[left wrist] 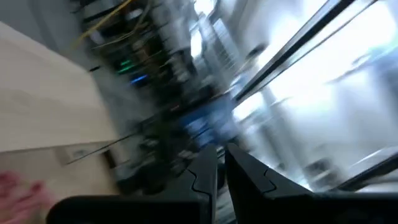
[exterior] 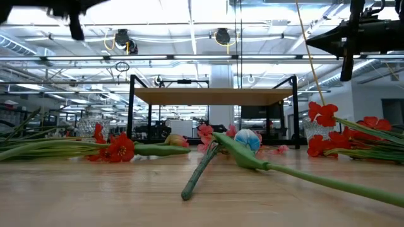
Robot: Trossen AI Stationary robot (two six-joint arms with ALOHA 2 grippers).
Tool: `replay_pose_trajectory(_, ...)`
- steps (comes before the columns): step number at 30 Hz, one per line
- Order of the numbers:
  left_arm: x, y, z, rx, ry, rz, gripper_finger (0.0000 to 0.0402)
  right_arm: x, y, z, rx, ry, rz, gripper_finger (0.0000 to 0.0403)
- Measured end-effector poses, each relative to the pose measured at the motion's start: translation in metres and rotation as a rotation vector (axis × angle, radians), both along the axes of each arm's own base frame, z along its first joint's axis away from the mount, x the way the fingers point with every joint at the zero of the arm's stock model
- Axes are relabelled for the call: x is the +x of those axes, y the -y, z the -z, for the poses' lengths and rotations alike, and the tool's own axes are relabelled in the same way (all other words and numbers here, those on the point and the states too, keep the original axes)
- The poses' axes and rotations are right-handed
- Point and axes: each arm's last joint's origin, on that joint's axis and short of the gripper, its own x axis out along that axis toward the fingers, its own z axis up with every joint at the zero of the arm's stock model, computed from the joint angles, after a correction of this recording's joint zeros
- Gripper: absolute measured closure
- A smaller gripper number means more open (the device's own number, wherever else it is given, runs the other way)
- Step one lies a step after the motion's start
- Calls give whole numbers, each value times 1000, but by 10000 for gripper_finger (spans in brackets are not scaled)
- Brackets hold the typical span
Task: Pick and place flowers into a vace then onto a shelf
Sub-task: Put the left orange flowers into the left transparent vase
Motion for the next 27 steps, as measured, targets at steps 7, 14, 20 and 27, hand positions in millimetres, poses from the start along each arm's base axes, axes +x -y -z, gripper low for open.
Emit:
replay_pose_trajectory(7,40,25,-45,12,-558,135,364,2,-4,1,26,7,-181,403)
replay_pose_trajectory(14,92,79,-31,-39,-940,451,364,4,-7,4,17,-22,-270,392)
replay_pose_trajectory(20,101,130,5,-130,-1164,503,364,5,-8,8,18,-68,-321,369)
replay_pose_trajectory(27,80,152,22,-219,-1316,402,363,5,-8,12,17,-106,-315,337)
